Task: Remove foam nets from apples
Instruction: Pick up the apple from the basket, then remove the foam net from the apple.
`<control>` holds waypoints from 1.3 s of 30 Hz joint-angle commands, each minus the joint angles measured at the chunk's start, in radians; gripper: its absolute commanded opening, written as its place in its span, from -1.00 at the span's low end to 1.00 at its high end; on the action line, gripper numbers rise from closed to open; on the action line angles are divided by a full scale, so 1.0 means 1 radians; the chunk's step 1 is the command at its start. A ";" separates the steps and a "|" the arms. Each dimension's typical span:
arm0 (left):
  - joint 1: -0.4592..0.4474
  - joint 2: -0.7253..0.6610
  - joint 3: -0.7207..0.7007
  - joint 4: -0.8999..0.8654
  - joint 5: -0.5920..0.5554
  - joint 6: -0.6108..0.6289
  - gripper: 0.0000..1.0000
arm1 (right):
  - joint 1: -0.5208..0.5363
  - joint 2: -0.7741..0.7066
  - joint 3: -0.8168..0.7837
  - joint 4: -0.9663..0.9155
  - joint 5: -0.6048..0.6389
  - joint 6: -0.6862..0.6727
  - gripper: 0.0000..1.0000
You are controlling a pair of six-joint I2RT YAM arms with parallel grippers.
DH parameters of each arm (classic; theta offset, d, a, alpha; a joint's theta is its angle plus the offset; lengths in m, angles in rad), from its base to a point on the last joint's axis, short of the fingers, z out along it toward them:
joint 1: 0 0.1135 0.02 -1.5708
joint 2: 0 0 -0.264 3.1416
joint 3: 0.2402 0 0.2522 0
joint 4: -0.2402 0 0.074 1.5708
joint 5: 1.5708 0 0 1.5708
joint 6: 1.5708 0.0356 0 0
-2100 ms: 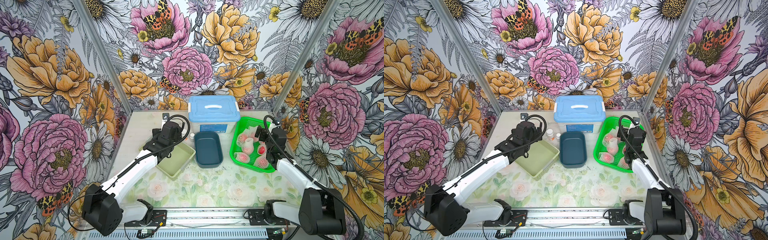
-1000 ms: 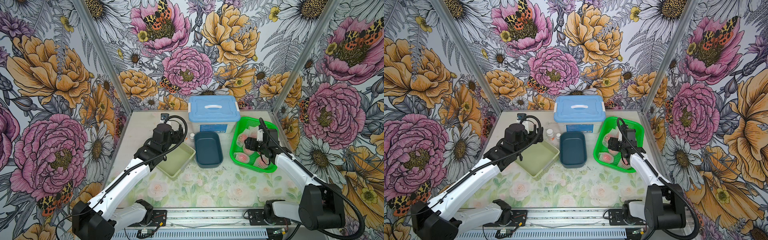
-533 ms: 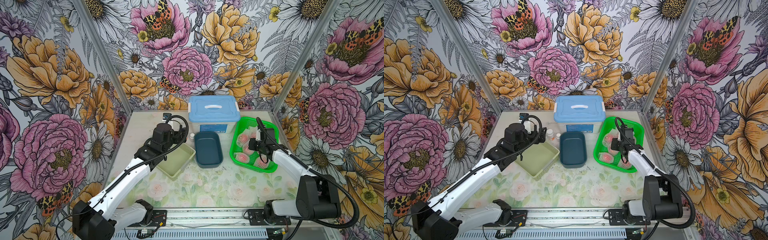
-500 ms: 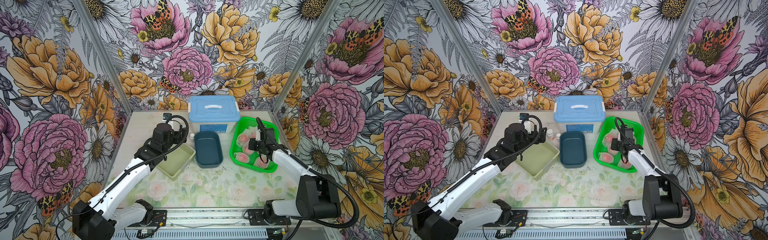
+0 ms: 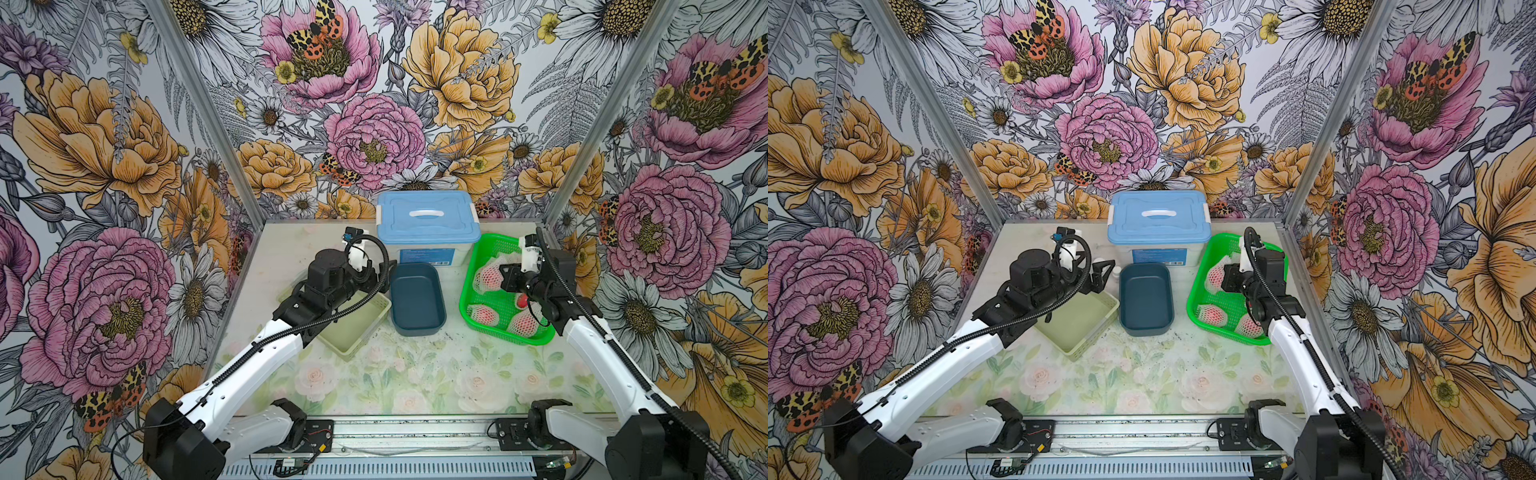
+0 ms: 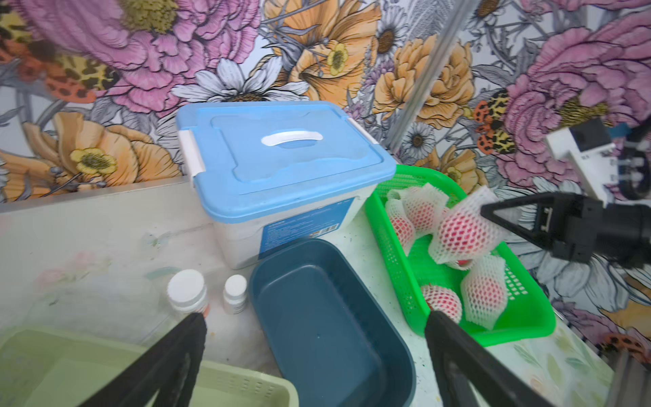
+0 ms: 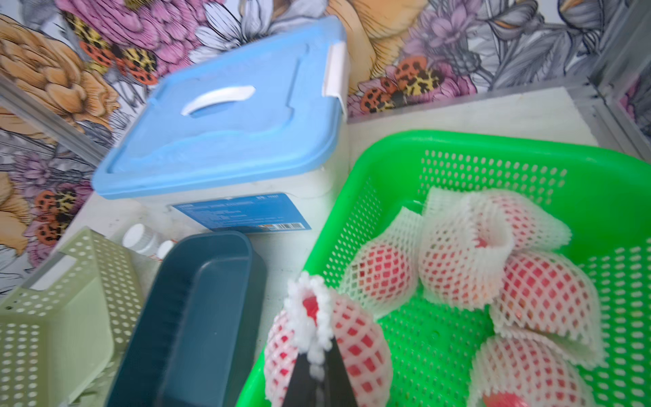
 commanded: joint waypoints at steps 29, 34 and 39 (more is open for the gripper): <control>-0.204 0.263 0.330 -0.264 0.347 0.286 0.96 | 0.206 0.120 0.180 0.030 -0.870 0.047 -0.95; -0.176 0.267 0.332 -0.302 0.404 0.287 0.70 | 0.223 0.113 0.210 0.032 -0.871 0.045 -0.92; -0.162 0.262 0.333 -0.302 0.425 0.284 0.46 | 0.258 0.121 0.233 0.032 -0.874 0.037 -0.81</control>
